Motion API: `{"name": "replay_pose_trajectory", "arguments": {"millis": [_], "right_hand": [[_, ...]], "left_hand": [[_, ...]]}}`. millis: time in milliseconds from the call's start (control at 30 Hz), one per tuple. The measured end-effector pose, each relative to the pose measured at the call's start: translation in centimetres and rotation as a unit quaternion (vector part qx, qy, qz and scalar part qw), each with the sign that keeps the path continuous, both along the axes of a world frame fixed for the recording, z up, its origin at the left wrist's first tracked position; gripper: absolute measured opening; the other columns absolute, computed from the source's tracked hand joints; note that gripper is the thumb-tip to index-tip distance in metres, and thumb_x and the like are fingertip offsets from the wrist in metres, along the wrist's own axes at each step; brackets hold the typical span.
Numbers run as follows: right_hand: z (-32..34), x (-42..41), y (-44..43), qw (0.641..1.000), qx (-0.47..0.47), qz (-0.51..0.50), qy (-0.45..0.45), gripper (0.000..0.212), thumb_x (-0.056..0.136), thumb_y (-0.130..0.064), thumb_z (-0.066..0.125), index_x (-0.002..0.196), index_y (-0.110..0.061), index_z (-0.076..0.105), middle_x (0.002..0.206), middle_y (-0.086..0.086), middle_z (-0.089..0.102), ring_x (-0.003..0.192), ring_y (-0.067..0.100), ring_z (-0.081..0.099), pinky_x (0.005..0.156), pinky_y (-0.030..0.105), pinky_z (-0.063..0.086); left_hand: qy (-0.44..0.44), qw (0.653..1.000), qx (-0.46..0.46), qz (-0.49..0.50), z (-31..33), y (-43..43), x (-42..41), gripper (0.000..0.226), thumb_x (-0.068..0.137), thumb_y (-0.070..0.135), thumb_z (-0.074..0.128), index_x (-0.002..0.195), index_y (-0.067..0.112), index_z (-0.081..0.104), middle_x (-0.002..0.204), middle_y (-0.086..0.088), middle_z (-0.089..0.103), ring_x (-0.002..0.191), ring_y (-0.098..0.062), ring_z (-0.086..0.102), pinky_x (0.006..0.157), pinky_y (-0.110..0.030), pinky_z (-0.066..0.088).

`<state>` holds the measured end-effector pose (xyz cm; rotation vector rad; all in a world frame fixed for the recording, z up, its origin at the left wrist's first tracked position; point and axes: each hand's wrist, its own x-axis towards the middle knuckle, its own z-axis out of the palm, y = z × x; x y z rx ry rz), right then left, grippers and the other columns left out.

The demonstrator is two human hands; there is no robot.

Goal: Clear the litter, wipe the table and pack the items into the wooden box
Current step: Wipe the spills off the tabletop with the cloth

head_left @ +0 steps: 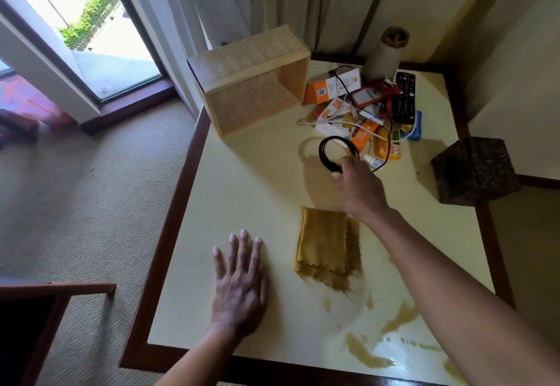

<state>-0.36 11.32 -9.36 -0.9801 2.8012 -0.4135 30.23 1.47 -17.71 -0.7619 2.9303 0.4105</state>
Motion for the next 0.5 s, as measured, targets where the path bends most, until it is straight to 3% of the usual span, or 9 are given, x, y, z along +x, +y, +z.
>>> {"name": "replay_pose_trajectory", "arguments": {"millis": [67, 167, 200, 267, 367, 433, 500], "right_hand": [[2.8, -0.8, -0.3, 0.993, -0.108, -0.045, -0.033, 0.025, 0.104, -0.026, 0.048, 0.124, -0.015, 0.057, 0.117, 0.006, 0.061, 0.103, 0.026, 0.059, 0.079, 0.04, 0.051], [7.9, -3.4, -1.6, 0.947, -0.279, -0.115, -0.108, 0.021, 0.103, -0.021, 0.048, 0.114, -0.012, 0.064, 0.101, 0.003, 0.064, 0.085, 0.016, 0.059, 0.067, 0.018, 0.045], [9.2, -4.9, -2.3, 0.934, -0.308, -0.135, -0.123, 0.021, 0.103, -0.019, 0.048, 0.11, -0.013, 0.066, 0.096, 0.002, 0.064, 0.081, 0.014, 0.058, 0.064, 0.017, 0.043], [10.8, -8.4, -3.8, 0.9, -0.359, -0.194, -0.155, 0.024, 0.099, -0.021, 0.048, 0.095, -0.014, 0.07, 0.089, 0.004, 0.066, 0.077, 0.017, 0.058, 0.067, 0.027, 0.043], [10.4, -12.5, -5.3, 0.843, -0.404, -0.281, -0.218, 0.028, 0.097, -0.022, 0.052, 0.072, -0.019, 0.065, 0.072, 0.004, 0.064, 0.055, 0.014, 0.054, 0.053, 0.032, 0.041], [9.5, -13.6, -5.5, 0.857, -0.364, -0.307, -0.197, 0.024, 0.097, -0.024, 0.056, 0.082, -0.012, 0.07, 0.082, 0.01, 0.07, 0.064, 0.018, 0.063, 0.06, 0.031, 0.049], [8.4, -13.6, -5.4, 0.896, -0.279, -0.321, -0.131, 0.038, 0.097, -0.031, 0.059, 0.119, -0.001, 0.066, 0.118, 0.017, 0.068, 0.103, 0.027, 0.067, 0.077, 0.026, 0.05]], "left_hand": [[-0.003, 1.0, 0.0, -0.002, 0.0, 0.0, 0.1, 0.07, 0.101, 0.041, 0.03, 0.164, 0.016, 0.012, 0.172, -0.014, 0.0, 0.158, -0.033, -0.005, 0.123, -0.063, 0.007], [-0.008, 1.0, -0.009, -0.005, -0.1, 0.0, 0.2, 0.072, 0.099, 0.04, 0.033, 0.164, 0.014, 0.015, 0.171, -0.015, 0.003, 0.158, -0.035, -0.002, 0.122, -0.064, 0.01], [-0.009, 1.0, -0.012, -0.007, -0.2, 0.0, 0.2, 0.072, 0.099, 0.039, 0.034, 0.163, 0.014, 0.016, 0.171, -0.016, 0.004, 0.158, -0.036, -0.001, 0.122, -0.064, 0.01], [-0.005, 1.0, -0.016, -0.008, -0.2, 0.0, 0.2, 0.072, 0.099, 0.039, 0.034, 0.163, 0.013, 0.016, 0.171, -0.016, 0.005, 0.158, -0.036, 0.001, 0.121, -0.064, 0.009], [-0.003, 1.0, -0.013, -0.007, -0.2, 0.0, 0.1, 0.071, 0.099, 0.039, 0.035, 0.164, 0.015, 0.016, 0.171, -0.016, 0.005, 0.158, -0.036, 0.001, 0.121, -0.063, 0.007], [-0.001, 1.0, -0.014, -0.006, -0.2, 0.0, 0.0, 0.071, 0.099, 0.038, 0.036, 0.163, 0.015, 0.016, 0.171, -0.015, 0.004, 0.158, -0.036, 0.001, 0.121, -0.063, 0.007], [-0.003, 1.0, -0.011, -0.006, -0.1, 0.0, 0.0, 0.071, 0.099, 0.038, 0.035, 0.164, 0.014, 0.016, 0.171, -0.015, 0.004, 0.158, -0.035, -0.001, 0.122, -0.063, 0.008]]}}
